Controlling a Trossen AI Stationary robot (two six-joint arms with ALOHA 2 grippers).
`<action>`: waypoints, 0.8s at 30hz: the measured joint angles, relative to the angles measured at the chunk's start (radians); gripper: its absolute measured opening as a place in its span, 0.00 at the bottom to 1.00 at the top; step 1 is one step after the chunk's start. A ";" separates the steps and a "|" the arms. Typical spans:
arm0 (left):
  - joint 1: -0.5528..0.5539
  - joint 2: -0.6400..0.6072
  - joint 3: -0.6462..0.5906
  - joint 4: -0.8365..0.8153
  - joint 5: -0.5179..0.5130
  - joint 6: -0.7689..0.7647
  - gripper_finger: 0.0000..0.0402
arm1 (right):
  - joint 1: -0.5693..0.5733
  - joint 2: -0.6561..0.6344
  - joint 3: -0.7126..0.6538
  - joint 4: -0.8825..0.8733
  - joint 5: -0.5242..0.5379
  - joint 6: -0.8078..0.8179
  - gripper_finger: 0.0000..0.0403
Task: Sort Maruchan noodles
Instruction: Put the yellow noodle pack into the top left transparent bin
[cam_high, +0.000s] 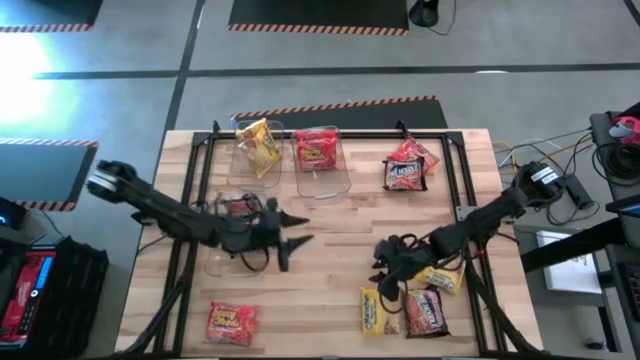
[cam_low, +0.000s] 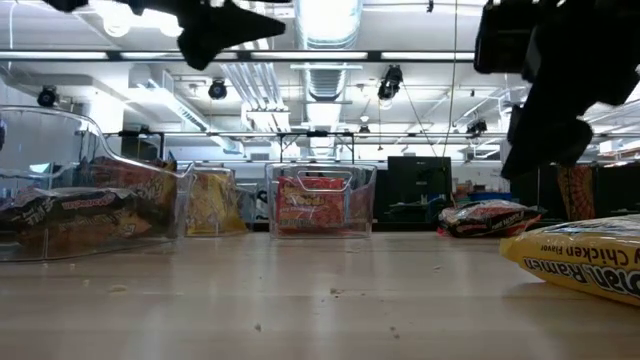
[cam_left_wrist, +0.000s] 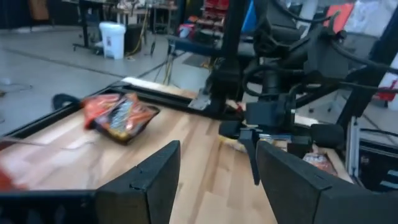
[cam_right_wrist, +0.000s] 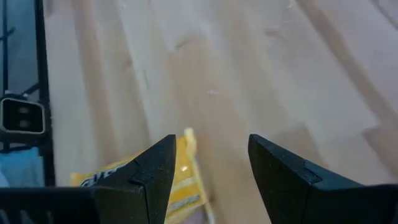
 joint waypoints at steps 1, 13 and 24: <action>-0.005 0.037 0.001 0.044 0.000 0.008 0.48 | 0.009 0.000 0.012 -0.018 0.000 0.015 0.48; -0.014 0.324 0.184 0.021 0.006 0.035 0.48 | 0.141 0.013 0.079 -0.069 0.002 0.312 0.48; -0.016 0.385 0.216 0.023 0.029 0.000 0.48 | 0.296 0.149 0.191 -0.028 0.000 0.515 0.48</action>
